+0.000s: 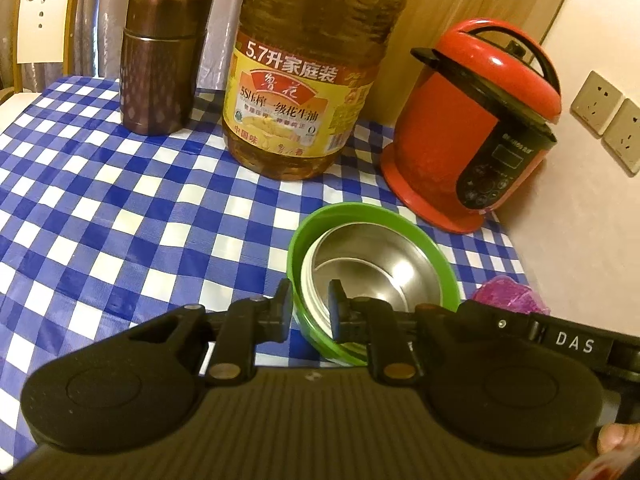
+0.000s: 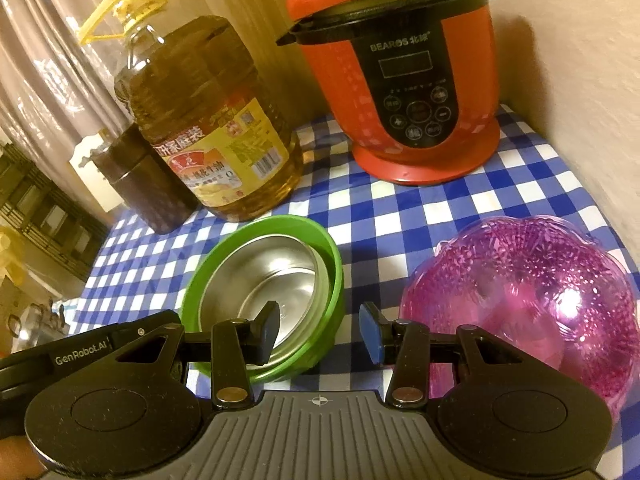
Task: Organize plates and bowls
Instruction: 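Open both grippers, release the steel bowl and pull back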
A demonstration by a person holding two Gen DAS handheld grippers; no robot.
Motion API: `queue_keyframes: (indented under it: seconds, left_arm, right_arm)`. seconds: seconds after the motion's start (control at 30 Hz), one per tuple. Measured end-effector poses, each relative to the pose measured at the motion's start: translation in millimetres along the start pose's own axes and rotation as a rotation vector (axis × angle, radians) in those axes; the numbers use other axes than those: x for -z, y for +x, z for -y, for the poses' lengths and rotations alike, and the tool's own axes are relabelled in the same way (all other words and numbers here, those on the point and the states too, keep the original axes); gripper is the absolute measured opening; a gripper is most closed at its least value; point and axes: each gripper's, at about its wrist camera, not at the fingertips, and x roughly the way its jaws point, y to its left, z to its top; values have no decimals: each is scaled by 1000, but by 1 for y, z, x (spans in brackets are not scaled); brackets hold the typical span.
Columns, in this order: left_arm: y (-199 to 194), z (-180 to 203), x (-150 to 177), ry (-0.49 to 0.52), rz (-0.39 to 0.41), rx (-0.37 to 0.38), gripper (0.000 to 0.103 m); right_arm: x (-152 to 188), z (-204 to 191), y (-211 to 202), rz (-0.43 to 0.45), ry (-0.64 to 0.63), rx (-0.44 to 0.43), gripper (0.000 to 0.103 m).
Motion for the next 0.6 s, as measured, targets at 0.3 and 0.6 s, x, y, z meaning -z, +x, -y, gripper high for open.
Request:
queue_keyframes:
  seconds: [0.3, 0.6]
  left_arm:
    - [-32, 7, 9, -8, 9, 10, 25]
    - [-60, 9, 28, -18, -10, 6, 43]
  right_arm:
    - [8, -8, -29, 1, 14, 5, 45]
    - [23, -17, -60, 2, 1, 42, 45]
